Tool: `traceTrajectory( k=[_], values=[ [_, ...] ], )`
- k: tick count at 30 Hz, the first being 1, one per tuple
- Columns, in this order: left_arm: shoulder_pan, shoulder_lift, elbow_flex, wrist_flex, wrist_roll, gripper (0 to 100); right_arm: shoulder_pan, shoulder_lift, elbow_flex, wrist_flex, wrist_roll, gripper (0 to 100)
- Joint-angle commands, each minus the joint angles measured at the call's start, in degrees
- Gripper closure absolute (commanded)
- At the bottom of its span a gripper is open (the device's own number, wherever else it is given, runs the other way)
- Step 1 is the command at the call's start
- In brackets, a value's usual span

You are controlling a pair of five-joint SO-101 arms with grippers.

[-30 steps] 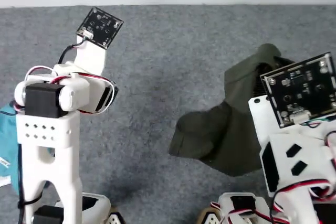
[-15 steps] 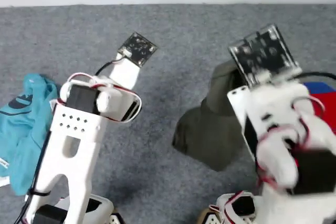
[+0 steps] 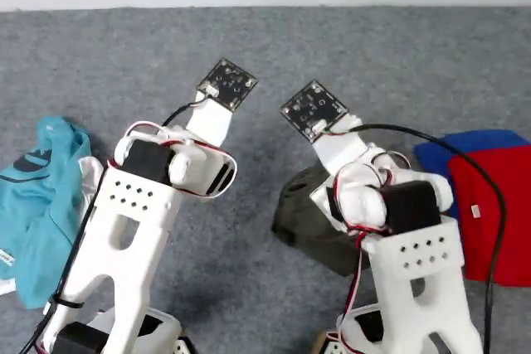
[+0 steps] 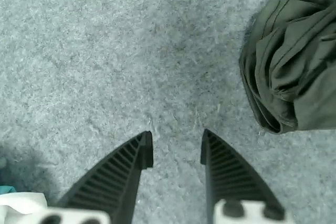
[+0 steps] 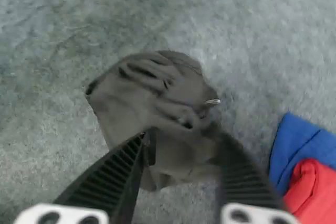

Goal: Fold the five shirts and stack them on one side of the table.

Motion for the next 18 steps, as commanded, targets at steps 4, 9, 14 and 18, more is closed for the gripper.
traceTrajectory(
  k=[4,9,14,18],
  values=[
    [0.44,-1.05,-0.13,-0.7,0.44,85,8.4,-0.31,-1.41,-5.93,0.53,62.6],
    [0.44,-1.05,-0.13,-0.7,0.44,85,19.82,-0.22,2.64,-11.91,0.44,62.6],
    [0.44,-1.05,-0.13,-0.7,0.44,85,18.77,-0.22,12.75,-14.81,0.44,62.6],
    [0.44,-1.05,-0.13,-0.7,0.44,85,12.79,-0.31,18.29,-17.45,0.18,62.6]
  ],
)
